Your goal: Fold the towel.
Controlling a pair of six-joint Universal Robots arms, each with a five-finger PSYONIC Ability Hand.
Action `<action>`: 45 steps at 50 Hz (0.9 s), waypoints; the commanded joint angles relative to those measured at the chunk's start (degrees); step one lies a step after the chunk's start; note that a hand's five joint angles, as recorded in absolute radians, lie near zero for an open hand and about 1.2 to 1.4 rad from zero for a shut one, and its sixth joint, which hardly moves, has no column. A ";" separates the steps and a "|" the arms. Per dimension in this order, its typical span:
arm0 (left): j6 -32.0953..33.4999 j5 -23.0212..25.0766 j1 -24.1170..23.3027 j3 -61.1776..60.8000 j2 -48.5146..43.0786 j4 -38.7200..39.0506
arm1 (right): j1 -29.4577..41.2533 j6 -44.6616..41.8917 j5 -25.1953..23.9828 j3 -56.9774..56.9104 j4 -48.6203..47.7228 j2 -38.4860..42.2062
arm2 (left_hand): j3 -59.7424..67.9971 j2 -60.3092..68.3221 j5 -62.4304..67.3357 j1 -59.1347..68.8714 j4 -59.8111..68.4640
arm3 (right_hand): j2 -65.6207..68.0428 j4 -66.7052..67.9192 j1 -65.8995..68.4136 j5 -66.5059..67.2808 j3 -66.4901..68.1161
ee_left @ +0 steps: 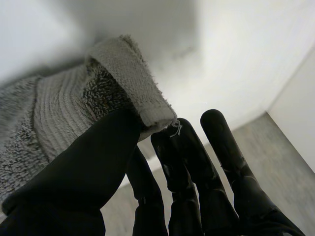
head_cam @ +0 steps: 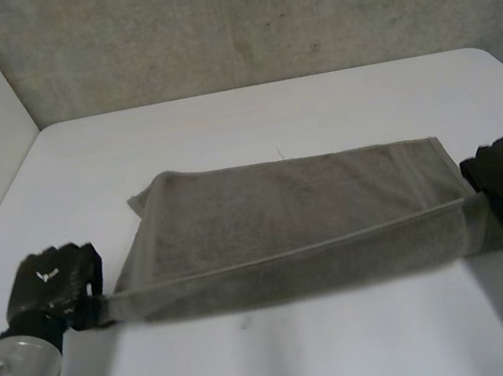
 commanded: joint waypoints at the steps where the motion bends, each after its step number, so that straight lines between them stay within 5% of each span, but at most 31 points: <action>1: -0.03 0.03 -0.04 4.34 7.62 -6.77 | 0.04 0.28 0.05 -4.66 7.09 -7.19 | 10.35 10.29 11.60 12.04 10.32 | 4.10 3.18 3.26 3.00 3.64; 11: -0.65 0.12 -0.04 20.39 18.77 -23.18 | 0.04 0.37 -0.31 -21.28 24.96 -13.45 | 10.35 10.29 11.60 12.04 10.32 | 4.10 3.18 3.26 3.00 3.64; 25: -2.67 1.26 -0.39 40.11 18.43 -33.31 | -0.57 3.98 -0.31 -54.24 44.30 -11.17 | 10.35 10.29 11.60 12.04 10.32 | 4.10 3.18 3.26 3.00 3.64; 35: -2.14 1.53 -0.39 42.74 0.80 -32.70 | 0.75 3.80 0.31 -56.62 45.35 2.72 | 10.35 10.29 11.60 12.04 10.32 | 4.10 3.18 3.26 3.00 3.64; 45: -2.84 1.18 -4.59 60.10 -23.46 -28.58 | 11.46 3.45 11.37 -71.44 37.90 27.21 | 10.35 10.29 11.60 12.04 10.32 | 4.10 3.18 3.26 3.00 3.64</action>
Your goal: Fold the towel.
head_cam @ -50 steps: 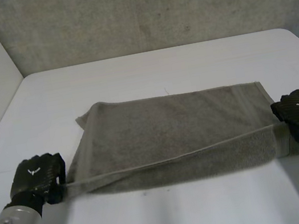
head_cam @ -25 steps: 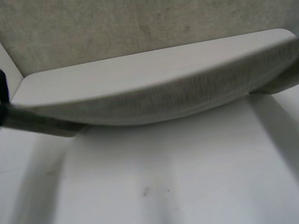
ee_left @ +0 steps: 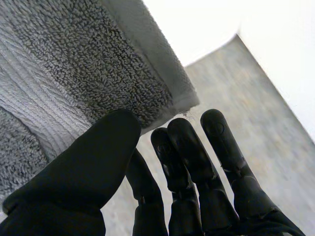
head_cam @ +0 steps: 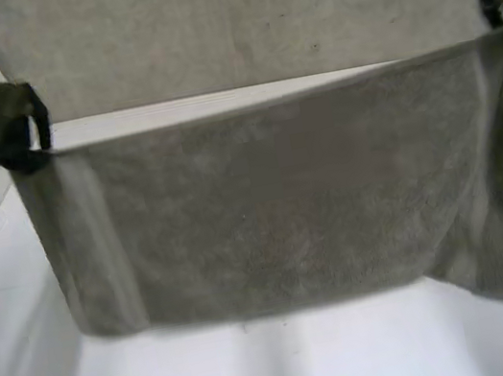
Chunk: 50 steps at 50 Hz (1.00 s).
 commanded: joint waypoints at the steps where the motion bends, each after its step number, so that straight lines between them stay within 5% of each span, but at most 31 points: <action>1: -0.70 -0.47 -4.19 17.33 -18.04 4.04 | 6.44 -0.19 7.51 -10.87 -5.91 14.65 | 10.31 10.23 11.38 12.04 10.16 | 4.09 3.17 3.25 3.00 3.64; 7: -2.02 -1.35 -4.90 30.20 -22.02 8.89 | 7.49 1.13 9.53 -21.77 -19.71 20.80 | 10.31 10.23 11.38 12.04 10.16 | 4.09 3.17 3.25 3.00 3.64; 11: -10.78 -5.38 -5.25 37.48 -20.97 12.83 | 7.84 4.28 9.79 -22.82 -30.84 17.92 | 10.31 10.23 11.38 12.04 10.16 | 4.09 3.17 3.25 3.00 3.64; 20: -18.11 -8.29 -5.07 34.95 -14.55 13.90 | 7.58 8.51 9.18 -18.16 -33.51 11.31 | 10.31 10.23 11.38 12.04 10.16 | 4.09 3.17 3.25 3.00 3.64; 29: -17.93 -4.78 -3.67 17.46 -10.51 13.90 | 7.05 8.07 4.63 0.24 -24.90 7.88 | 10.31 10.23 11.38 12.04 10.16 | 4.09 3.17 3.25 3.00 3.64; 38: -16.61 3.75 -0.68 -7.41 -8.84 18.65 | 4.51 6.15 -3.03 26.88 -32.69 6.12 | 10.31 10.23 11.38 12.04 10.16 | 4.09 3.17 3.25 3.00 3.64; 50: 1.30 9.10 2.04 -27.70 -10.94 29.28 | 3.10 -2.56 -2.95 45.72 -42.03 6.04 | 10.31 10.23 11.38 12.04 10.16 | 4.09 3.17 3.25 3.00 3.64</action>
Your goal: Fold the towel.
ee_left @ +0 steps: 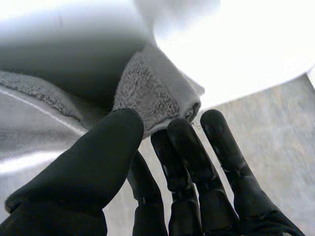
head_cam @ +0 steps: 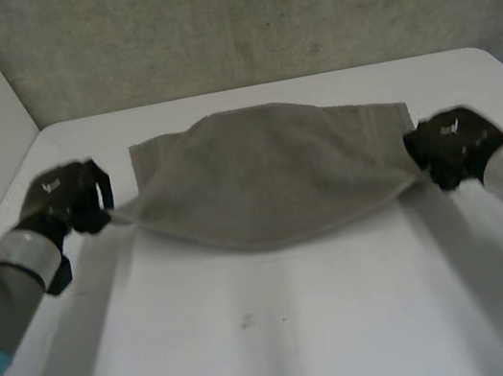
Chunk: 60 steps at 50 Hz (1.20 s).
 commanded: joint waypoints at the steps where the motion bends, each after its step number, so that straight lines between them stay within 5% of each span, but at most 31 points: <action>1: 9.34 2.97 0.94 -7.13 -1.42 3.36 | -1.54 -3.98 0.45 7.61 -2.91 -0.55 | 10.24 10.19 11.34 11.77 10.13 | 4.09 3.17 3.25 3.00 3.64; 15: 11.36 4.03 0.86 -10.47 -3.96 9.69 | -7.87 3.40 -0.17 7.97 -3.44 -6.53 | 10.10 10.05 11.20 11.62 9.98 | 4.09 3.17 3.25 3.00 3.64; 20: 11.63 4.03 0.68 -11.17 -5.10 12.58 | -8.49 7.71 -0.34 7.62 -3.17 -6.97 | -9.73 -9.78 -8.63 -8.20 -9.84 | 4.09 3.17 3.25 3.00 3.64; 42: 11.71 3.94 0.51 -10.74 -7.48 13.38 | -8.23 8.41 -1.22 8.85 -3.09 -7.06 | -19.84 -19.89 -18.74 -18.32 -19.96 | 4.09 3.17 3.25 3.00 3.64; 55: 11.80 3.41 -0.02 -5.99 -13.19 17.60 | -8.31 8.41 -1.05 9.20 -3.17 -7.06 | -14.80 -14.85 -13.70 -13.27 -14.91 | 4.09 3.17 3.25 3.00 3.64; 57: 11.80 3.33 -0.20 -5.38 -13.72 17.68 | -8.31 8.32 -1.05 9.20 -3.17 -7.06 | 10.09 10.04 11.19 11.62 9.98 | 4.09 3.17 3.25 3.00 3.64; 60: 12.15 2.89 -0.37 -5.55 -12.59 17.34 | -8.49 8.15 -0.61 8.85 -3.18 -7.06 | 10.24 10.19 11.34 11.77 10.13 | 4.09 3.17 3.25 3.00 3.64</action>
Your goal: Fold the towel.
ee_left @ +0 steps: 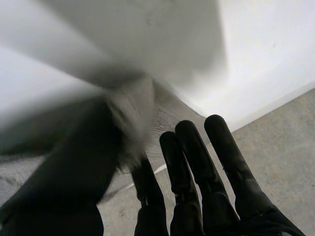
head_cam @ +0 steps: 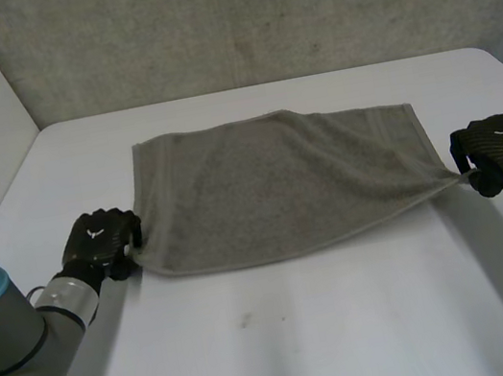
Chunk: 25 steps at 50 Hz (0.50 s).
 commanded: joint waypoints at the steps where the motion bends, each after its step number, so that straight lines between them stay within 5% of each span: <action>1: 1.06 -1.02 -0.55 0.29 1.69 -0.09 | -0.33 -0.33 0.74 -0.60 0.07 0.00 | 22.57 22.51 22.57 21.78 22.50 | 4.09 3.17 3.24 3.00 3.64; 9: 10.37 -1.64 0.50 -7.44 14.08 -10.44 | 0.02 -6.13 0.83 -0.42 9.30 -4.05 | 22.57 22.51 22.57 21.78 22.50 | 4.09 3.17 3.24 3.00 3.64; 18: 23.47 -0.68 5.15 -16.67 33.67 -29.15 | -1.38 -32.11 1.09 7.21 35.72 -12.63 | 22.57 22.51 22.57 21.78 22.50 | 4.09 3.17 3.24 3.00 3.64; 25: 24.54 4.25 8.68 -18.26 39.85 -34.72 | -8.23 -37.43 -1.09 7.58 37.08 -19.86 | 22.57 22.51 22.57 21.78 22.50 | 4.09 3.17 3.24 3.00 3.64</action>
